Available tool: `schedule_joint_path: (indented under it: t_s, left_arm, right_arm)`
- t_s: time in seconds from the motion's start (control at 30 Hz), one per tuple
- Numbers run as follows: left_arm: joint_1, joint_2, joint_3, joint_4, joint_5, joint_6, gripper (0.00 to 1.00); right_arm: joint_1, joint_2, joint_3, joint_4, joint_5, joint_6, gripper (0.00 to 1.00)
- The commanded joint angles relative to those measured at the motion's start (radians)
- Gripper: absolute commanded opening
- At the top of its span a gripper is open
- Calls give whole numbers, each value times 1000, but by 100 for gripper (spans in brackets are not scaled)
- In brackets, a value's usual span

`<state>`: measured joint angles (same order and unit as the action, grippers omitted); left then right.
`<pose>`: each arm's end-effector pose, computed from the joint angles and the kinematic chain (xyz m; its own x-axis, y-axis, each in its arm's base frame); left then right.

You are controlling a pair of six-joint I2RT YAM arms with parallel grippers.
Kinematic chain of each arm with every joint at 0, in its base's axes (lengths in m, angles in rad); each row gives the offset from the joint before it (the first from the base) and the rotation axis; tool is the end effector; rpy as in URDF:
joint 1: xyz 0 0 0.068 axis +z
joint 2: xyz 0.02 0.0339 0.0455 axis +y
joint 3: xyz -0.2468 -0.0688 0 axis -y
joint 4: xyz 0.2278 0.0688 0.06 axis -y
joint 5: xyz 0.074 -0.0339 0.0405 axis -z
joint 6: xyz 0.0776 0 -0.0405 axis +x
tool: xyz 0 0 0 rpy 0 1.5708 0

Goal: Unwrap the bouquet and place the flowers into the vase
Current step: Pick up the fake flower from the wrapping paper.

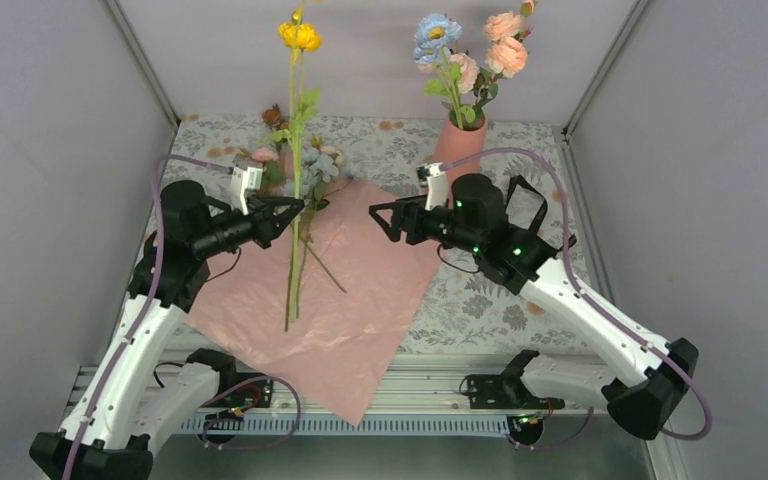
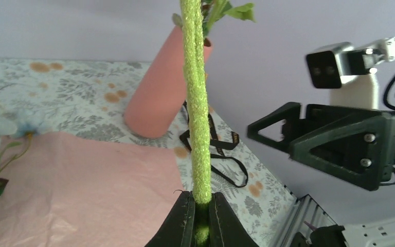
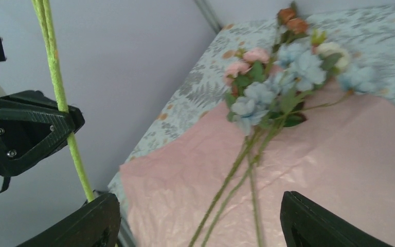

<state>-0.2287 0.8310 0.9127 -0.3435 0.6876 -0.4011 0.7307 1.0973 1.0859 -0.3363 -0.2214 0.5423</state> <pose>0.1887 -0.0945 0.3395 -0.5336 -0.1856 -0.8251 0.6126 0.5879 -0.5284 0.1947 0.1973 0.3395 -0.6327 0.1091 -0.7667 -0.5584 0.6216 0.5493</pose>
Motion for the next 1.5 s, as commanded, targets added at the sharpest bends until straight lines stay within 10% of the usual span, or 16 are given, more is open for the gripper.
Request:
schedule_joint_path:
  t_s: [0.0, 1.47]
  left_arm:
    - [-18, -28, 15, 37, 58, 24, 2]
    - [-38, -89, -27, 127, 308, -19, 2]
  right_arm:
    - [79, 52, 56, 114, -33, 32, 79]
    - [248, 267, 221, 372, 64, 195, 57]
